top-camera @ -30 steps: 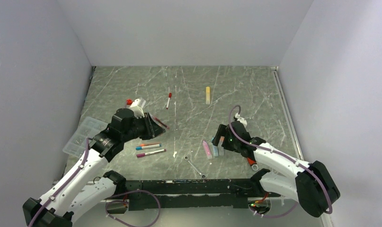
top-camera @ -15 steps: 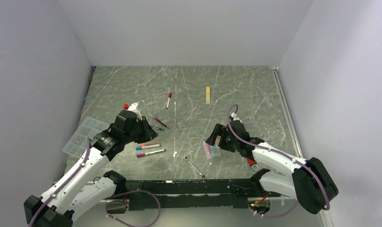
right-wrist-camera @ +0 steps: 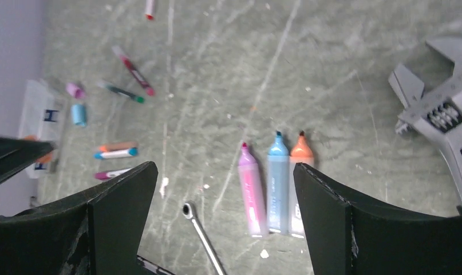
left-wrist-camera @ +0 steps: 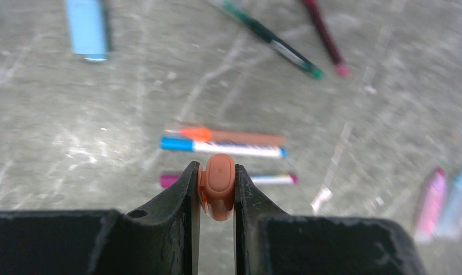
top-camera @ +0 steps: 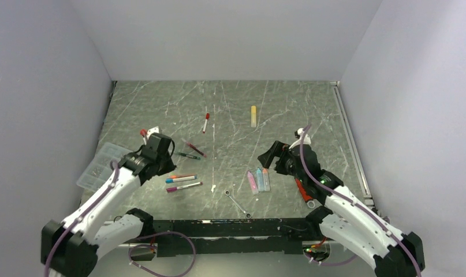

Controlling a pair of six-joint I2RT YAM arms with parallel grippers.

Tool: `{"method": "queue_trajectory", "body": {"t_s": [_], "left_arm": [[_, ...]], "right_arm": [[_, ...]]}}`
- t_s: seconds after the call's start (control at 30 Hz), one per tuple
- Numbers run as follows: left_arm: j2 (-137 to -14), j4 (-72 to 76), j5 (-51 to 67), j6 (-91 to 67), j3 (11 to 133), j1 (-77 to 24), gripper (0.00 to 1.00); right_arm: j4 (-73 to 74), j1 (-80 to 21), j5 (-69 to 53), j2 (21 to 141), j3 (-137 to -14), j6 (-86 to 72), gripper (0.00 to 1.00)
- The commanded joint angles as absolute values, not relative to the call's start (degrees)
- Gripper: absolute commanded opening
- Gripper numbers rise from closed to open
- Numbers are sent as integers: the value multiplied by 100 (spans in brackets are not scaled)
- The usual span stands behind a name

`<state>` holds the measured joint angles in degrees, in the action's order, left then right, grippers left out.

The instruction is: Open the pen caps

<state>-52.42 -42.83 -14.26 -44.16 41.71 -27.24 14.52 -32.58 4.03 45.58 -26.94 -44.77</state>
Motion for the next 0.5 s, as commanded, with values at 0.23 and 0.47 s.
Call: {"method": "queue_trajectory", "body": {"t_s": [0.23, 0.47], "left_arm": [[-7421, -3656, -924, -4195, 4994, -693, 2], [-8702, -3734, -1379, -3772, 5745, -659, 11]], "right_arm": [[1363, -3268, 334, 4054, -2618, -4184, 90], [1395, -3268, 345, 3772, -2560, -4183, 90]]}}
